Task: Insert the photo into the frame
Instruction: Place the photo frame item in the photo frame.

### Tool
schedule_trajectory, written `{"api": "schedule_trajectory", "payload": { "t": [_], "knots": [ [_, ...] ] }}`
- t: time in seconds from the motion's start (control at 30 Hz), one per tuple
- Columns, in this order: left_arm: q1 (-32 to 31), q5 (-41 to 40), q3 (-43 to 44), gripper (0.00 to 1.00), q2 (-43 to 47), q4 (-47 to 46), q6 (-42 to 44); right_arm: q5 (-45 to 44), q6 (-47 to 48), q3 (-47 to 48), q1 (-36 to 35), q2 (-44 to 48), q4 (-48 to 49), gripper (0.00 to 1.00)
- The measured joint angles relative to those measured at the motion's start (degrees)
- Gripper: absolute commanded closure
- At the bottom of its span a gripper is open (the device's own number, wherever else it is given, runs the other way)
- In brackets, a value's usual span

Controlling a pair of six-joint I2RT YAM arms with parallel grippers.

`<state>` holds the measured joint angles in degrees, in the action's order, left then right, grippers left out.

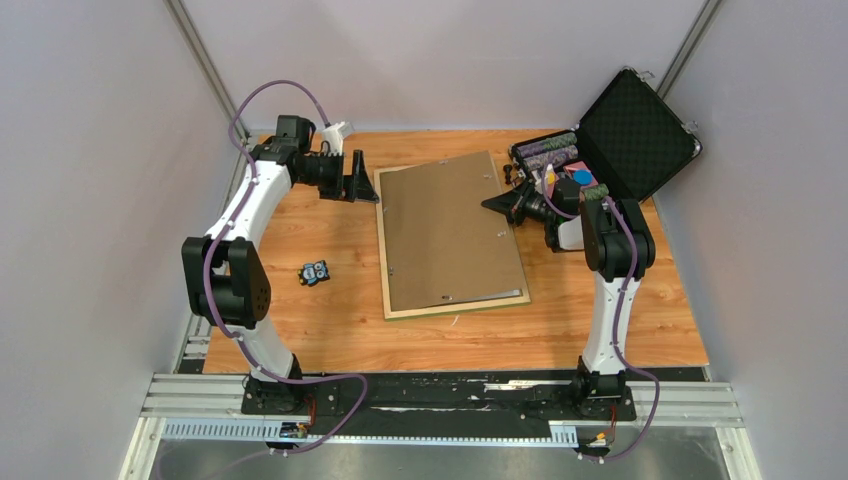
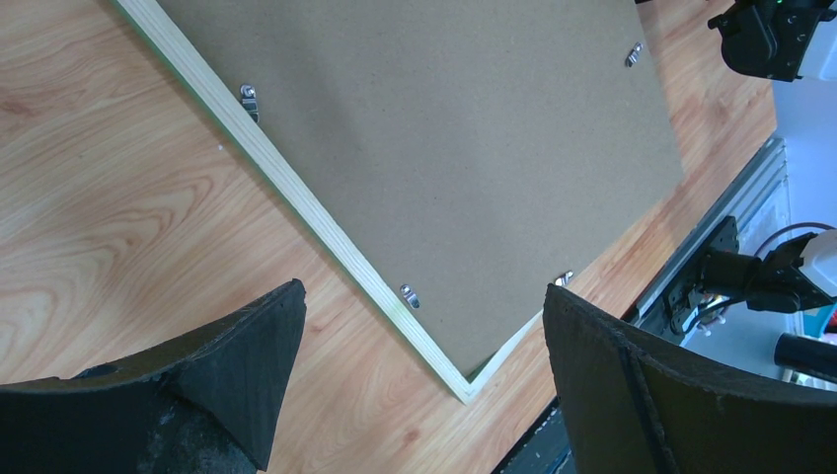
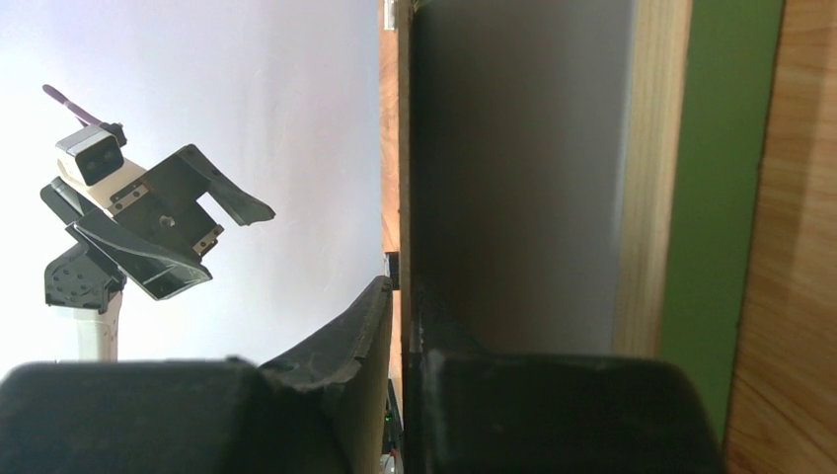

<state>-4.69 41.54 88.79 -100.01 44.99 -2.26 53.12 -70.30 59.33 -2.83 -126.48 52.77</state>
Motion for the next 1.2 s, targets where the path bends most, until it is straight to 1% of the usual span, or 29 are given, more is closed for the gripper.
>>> {"api": "schedule_trajectory", "payload": {
  "t": [0.23, 0.47, 0.63, 0.73, 1.03, 1.2],
  "knots": [
    [0.15, 0.02, 0.0, 0.03, 0.0, 0.02, 0.02, -0.13, 1.95, 0.0, 0.0, 0.0, -1.38, 0.63],
    [0.33, 0.2, -0.02, 0.03, 0.0, -0.02, 0.04, -0.28, 5.01, 0.2, -0.02, 0.37, -5.2, 0.47],
    [0.33, 0.37, -0.02, 0.03, 0.0, -0.04, 0.09, -0.85, 9.62, 1.29, -0.39, 2.43, -10.99, 0.4],
    [0.33, 0.5, -0.26, 0.03, 0.0, -0.35, 0.07, -1.53, 12.31, 1.97, -0.55, 3.45, -14.75, 0.38],
    [0.35, 1.36, -1.11, 0.03, -1.84, -1.18, 0.0, -4.48, 20.92, 4.85, -1.49, 5.79, -26.86, 0.33],
    [0.35, 1.51, -1.36, 0.03, -1.99, -1.27, 0.0, -7.82, 26.84, 6.47, -2.54, 7.39, -34.03, 0.31]
  ]
}}
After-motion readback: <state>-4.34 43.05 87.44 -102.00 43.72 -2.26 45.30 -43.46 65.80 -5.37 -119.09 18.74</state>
